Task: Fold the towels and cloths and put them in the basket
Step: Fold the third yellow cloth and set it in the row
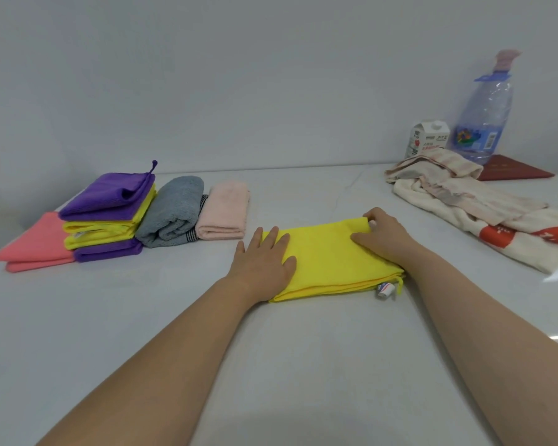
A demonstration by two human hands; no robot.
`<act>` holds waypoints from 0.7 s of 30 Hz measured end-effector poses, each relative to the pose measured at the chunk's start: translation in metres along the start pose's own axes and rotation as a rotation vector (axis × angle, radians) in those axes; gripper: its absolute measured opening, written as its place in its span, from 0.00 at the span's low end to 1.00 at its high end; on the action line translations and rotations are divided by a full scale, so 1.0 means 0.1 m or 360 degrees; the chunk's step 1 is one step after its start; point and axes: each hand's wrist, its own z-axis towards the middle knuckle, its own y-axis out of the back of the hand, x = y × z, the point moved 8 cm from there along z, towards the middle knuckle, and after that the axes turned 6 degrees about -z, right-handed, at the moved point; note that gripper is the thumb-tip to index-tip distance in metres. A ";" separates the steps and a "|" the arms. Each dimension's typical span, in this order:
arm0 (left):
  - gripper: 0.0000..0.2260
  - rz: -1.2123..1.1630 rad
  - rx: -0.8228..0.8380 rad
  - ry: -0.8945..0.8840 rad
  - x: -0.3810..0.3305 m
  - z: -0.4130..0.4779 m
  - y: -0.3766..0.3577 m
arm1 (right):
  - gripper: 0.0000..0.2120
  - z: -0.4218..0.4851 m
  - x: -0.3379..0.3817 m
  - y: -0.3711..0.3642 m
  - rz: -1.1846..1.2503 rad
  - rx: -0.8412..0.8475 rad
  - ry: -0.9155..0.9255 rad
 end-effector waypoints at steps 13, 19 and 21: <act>0.31 -0.0940 -0.0675 -0.0287 -0.16 -0.05 0.68 | 0.18 -0.53 0.84 0.53 0.0477 -0.0556 0.0612; 0.14 -0.1076 -0.0699 -0.0463 -0.29 -0.21 1.02 | 0.19 -0.85 1.19 0.57 0.0442 -0.0566 0.0845; 0.08 -0.1034 -0.0722 -0.0498 -0.33 -0.23 1.06 | 0.15 -0.89 1.24 0.58 0.0402 -0.0560 0.0874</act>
